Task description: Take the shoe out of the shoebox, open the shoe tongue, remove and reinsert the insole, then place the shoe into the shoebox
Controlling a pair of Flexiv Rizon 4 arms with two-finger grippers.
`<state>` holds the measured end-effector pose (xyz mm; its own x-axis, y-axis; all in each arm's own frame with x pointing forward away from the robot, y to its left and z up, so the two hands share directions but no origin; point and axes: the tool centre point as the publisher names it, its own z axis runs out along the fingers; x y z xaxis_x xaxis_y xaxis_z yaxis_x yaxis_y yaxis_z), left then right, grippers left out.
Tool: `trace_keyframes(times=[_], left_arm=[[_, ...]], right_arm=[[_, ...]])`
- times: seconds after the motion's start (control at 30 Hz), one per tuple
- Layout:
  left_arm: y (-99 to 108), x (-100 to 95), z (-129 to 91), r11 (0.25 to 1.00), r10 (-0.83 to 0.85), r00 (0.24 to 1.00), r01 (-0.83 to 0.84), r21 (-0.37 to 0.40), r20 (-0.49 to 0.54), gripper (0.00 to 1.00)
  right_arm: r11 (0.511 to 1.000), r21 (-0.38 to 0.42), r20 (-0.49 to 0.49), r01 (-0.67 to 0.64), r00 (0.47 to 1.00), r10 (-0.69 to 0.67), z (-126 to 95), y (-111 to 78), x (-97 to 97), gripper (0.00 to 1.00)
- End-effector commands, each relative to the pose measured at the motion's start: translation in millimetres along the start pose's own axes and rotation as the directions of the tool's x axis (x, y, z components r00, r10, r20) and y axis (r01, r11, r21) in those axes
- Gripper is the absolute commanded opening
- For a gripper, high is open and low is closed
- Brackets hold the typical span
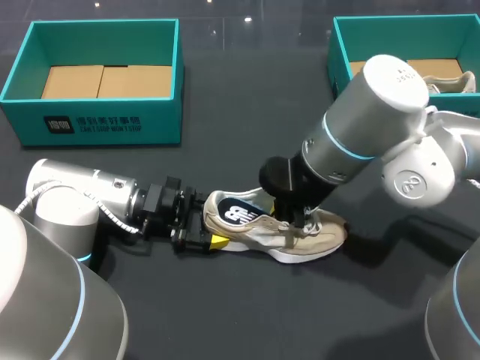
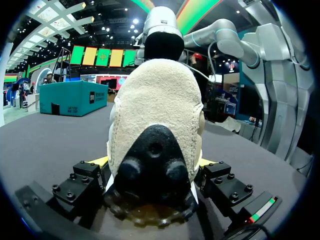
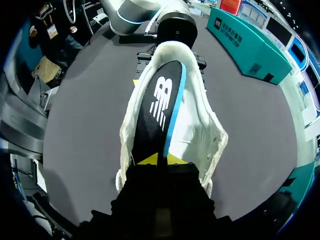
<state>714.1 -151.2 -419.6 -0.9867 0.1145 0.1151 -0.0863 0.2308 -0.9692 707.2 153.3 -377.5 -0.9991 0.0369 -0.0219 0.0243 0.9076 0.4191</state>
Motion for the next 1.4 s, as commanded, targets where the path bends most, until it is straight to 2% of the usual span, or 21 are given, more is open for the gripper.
trace_keyframes(times=[0.03, 0.13, 0.23, 0.57, 0.87, 1.03, 1.17, 1.27, 1.4], left_arm=[[2, -1.6, -1, 1.000, -0.001, 1.000, 0.001, -0.001, 0.000, 0.00], [2, -1.6, -1, 1.000, -0.001, 1.000, 0.001, -0.001, 0.000, 0.00], [2, -1.6, -1, 1.000, -0.001, 1.000, 0.001, -0.001, 0.000, 0.00], [2, -1.6, -1, 1.000, -0.001, 1.000, 0.001, -0.001, 0.000, 0.00], [2, -1.6, -1, 1.000, -0.001, 1.000, 0.001, -0.001, 0.000, 0.00], [2, -1.6, -1, 1.000, -0.001, 1.000, 0.001, -0.001, 0.000, 0.00], [2, -1.6, -1, 1.000, -0.001, 1.000, 0.001, -0.001, 0.000, 0.00], [2, -1.6, -1, 1.000, -0.001, 1.000, 0.001, -0.001, 0.000, 0.00], [2, -1.6, -1, 1.000, -0.001, 1.000, 0.001, -0.001, 0.000, 0.00]], right_arm=[[0.993, -0.116, 0.019, 0.027, 1.000, -0.025, -7, -7.2, 4.6, 0.00], [0.988, -0.140, 0.030, 0.062, 0.998, -0.058, -10, -3.4, 2.8, 0.00], [0.988, -0.127, 0.032, 0.091, 0.996, -0.088, -14, 4.1, -0.5, 0.00], [0.965, -0.066, 0.016, 0.255, 0.967, -0.254, -19, 56.1, -4.3, 0.00], [0.962, -0.032, 0.000, 0.272, 0.962, -0.272, -19, 66.6, -4.4, 0.00], [0.971, -0.032, 0.012, 0.238, 0.971, -0.238, -22, 64.0, -3.2, 0.47], [0.979, -0.027, 0.032, 0.202, 0.979, -0.201, -29, 61.8, -1.7, 0.51], [0.984, -0.025, 0.042, 0.175, 0.984, -0.173, -35, 62.2, -1.1, 0.61], [0.991, -0.005, 0.019, 0.132, 0.991, -0.132, -41, 67.6, -2.5, 0.55]])
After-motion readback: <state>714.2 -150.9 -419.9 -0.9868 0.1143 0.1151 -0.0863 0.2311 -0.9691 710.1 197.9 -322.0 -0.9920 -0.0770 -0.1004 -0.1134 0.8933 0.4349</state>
